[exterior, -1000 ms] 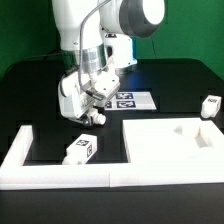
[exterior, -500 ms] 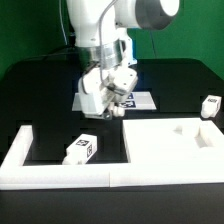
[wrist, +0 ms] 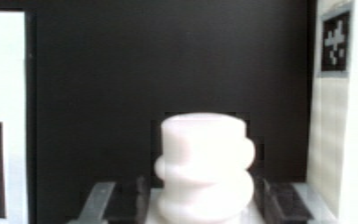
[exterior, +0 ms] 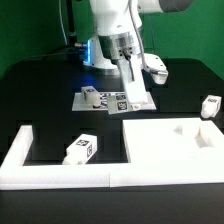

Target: Assemble one leg

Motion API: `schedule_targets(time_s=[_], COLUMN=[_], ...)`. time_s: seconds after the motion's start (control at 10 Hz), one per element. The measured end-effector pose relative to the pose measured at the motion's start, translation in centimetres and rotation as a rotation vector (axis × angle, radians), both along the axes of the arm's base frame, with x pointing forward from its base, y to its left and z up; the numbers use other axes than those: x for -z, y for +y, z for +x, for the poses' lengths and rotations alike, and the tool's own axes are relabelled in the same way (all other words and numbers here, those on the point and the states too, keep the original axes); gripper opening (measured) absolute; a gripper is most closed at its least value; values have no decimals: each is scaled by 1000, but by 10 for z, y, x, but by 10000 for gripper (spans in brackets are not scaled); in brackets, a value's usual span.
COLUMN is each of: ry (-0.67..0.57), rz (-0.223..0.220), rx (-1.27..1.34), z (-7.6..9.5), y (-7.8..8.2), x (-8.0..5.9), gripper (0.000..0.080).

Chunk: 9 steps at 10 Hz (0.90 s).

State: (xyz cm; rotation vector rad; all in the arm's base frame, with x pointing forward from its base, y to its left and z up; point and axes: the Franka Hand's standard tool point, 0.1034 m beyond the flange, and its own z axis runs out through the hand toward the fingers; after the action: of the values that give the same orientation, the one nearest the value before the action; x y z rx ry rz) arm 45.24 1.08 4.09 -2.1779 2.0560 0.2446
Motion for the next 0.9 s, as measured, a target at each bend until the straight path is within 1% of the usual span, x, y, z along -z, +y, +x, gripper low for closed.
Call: schedule_targets(time_s=[0.1, 0.2, 0.3, 0.4, 0.5, 0.6, 0.8, 0.9], ry=[-14, -15, -22, -28, -23, -45, -69, -75], rz=[-1, -19, -20, -18, -36, -58, -48, -44], rx=[-91, -248, -385, -478, -577, -655, -797, -842], z=[-2, -12, -23, -32, -35, -32, -32, -33], y=[2, 12, 16, 18, 25, 30, 27, 29], x=[0, 1, -1, -4, -6, -6, -6, -5], gripper=[284, 284, 284, 284, 284, 284, 284, 284])
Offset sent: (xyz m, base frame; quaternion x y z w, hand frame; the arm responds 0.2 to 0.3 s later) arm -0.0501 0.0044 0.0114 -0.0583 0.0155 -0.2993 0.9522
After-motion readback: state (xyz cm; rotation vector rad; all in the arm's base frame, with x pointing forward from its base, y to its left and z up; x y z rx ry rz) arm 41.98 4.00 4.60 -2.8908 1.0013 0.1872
